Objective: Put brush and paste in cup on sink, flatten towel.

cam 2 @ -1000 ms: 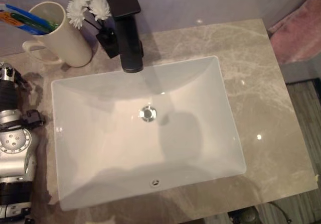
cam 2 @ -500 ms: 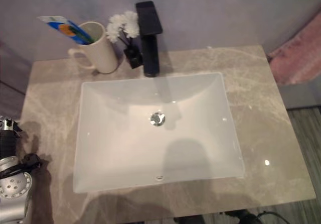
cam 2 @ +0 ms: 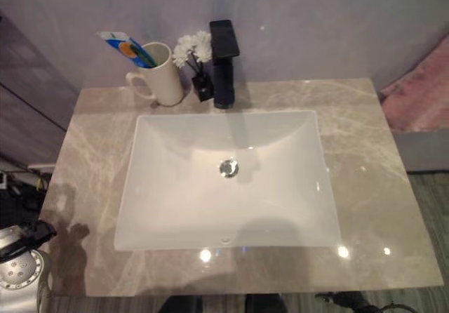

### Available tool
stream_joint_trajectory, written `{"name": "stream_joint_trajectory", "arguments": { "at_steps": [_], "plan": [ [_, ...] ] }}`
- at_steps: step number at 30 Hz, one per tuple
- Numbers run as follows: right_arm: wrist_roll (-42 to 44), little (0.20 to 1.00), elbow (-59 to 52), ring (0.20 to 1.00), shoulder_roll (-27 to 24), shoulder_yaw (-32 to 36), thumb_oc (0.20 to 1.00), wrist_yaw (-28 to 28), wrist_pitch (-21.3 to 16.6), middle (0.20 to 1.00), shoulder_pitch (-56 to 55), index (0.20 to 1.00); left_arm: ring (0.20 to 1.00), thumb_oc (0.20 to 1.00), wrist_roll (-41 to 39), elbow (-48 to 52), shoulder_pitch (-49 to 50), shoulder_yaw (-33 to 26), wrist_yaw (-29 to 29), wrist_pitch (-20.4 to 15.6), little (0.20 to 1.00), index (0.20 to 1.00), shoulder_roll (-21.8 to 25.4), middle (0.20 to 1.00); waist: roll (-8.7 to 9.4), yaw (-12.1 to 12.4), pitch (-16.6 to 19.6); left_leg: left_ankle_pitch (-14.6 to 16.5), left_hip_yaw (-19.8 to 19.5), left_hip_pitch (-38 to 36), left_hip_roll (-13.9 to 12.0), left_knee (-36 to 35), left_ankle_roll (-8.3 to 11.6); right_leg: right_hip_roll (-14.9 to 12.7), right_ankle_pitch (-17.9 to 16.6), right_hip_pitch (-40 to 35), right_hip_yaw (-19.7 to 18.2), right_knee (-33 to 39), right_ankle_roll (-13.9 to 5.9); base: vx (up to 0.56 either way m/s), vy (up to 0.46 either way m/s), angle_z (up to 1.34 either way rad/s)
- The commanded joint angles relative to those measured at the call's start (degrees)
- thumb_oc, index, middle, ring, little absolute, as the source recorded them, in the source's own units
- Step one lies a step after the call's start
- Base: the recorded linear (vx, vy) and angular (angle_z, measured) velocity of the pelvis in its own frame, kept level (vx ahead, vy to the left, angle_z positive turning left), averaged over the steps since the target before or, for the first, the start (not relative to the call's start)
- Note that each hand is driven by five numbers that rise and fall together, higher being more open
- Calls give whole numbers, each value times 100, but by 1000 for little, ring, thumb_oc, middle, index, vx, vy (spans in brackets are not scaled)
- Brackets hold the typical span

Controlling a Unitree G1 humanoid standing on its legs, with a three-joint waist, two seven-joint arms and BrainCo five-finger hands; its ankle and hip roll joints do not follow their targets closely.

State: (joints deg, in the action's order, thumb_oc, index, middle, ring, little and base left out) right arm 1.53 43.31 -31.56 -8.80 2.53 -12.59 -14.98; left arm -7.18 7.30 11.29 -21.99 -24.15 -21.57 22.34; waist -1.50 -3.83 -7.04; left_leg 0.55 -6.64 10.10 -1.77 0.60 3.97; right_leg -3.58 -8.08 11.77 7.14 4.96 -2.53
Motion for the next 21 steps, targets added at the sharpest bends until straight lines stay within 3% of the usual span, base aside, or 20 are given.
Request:
{"name": "stream_joint_trajectory", "arguments": {
  "at_steps": [1,6,9,11,12,13,15,17,18,21],
  "plan": [
    [349,1000,-121,1000,29,239,1000,320,-326,1000,882,1000,200,200,-128,388,4,129,412,-517,200,200,419,200,276,72,102,627,6,-679,460,178,-305,-68,396,75,-464,-482,-342,-159,168,-11],
    [318,1000,-307,1000,199,249,1000,405,-367,1000,977,1000,200,200,-97,577,-136,464,599,-537,200,200,691,200,270,-2,-30,536,208,-484,745,111,-491,-282,-176,525,-817,-257,-638,-259,229,-22],
    [286,1000,-543,1000,278,285,1000,461,-381,1000,991,1000,200,200,-198,579,-146,495,601,-588,200,200,708,200,251,37,-79,381,471,-477,702,-63,-508,-337,-304,723,-633,-162,-757,-210,132,-70],
    [306,1000,-831,1000,305,377,1000,492,-413,1000,867,1000,200,200,-339,524,-188,644,751,-585,200,200,738,200,179,62,-132,207,653,-466,577,-159,-530,-205,190,584,-507,-801,-658,-252,72,-93],
    [306,1000,-837,1000,307,383,1000,491,-411,1000,864,1000,200,200,-339,521,-194,647,750,-587,200,200,740,200,193,67,-134,180,659,-456,589,-165,-529,-217,179,603,-516,-813,-656,-266,47,-90],
    [350,1000,-889,1000,344,514,1000,541,-446,1000,777,1000,200,200,-459,499,-188,784,941,-522,200,200,729,200,152,160,-85,47,809,-434,487,-250,-561,-82,688,301,-305,-1416,-543,-160,14,-53],
    [359,1000,-900,1000,368,535,1000,539,-457,1000,758,1000,200,200,-483,453,-188,809,978,-497,200,200,716,200,160,226,-39,-15,885,-407,465,-291,-559,-64,816,182,-205,-1511,-507,-144,10,-68],
    [297,1000,-901,1000,407,540,1000,635,-445,1000,824,1000,200,200,-619,485,-192,870,1076,-409,200,200,599,200,125,535,99,-134,1303,-372,290,-330,-582,-216,1297,-330,473,-2206,-467,-184,-43,-72],
    [248,1000,-956,1000,411,538,1000,665,-446,1000,829,1000,200,200,-646,480,-191,874,1081,-413,200,200,584,200,146,593,136,-152,1411,-366,268,-327,-590,-295,1275,-482,563,-2375,-513,-170,-129,-88],
    [49,1000,-1140,1000,399,549,1000,728,-424,1000,725,1000,200,200,-811,434,-282,1031,1203,-436,200,200,595,200,298,700,235,-216,1541,-218,272,-186,-564,-286,1176,-908,194,-1989,-615,-121,-170,-94]
  ]
}}
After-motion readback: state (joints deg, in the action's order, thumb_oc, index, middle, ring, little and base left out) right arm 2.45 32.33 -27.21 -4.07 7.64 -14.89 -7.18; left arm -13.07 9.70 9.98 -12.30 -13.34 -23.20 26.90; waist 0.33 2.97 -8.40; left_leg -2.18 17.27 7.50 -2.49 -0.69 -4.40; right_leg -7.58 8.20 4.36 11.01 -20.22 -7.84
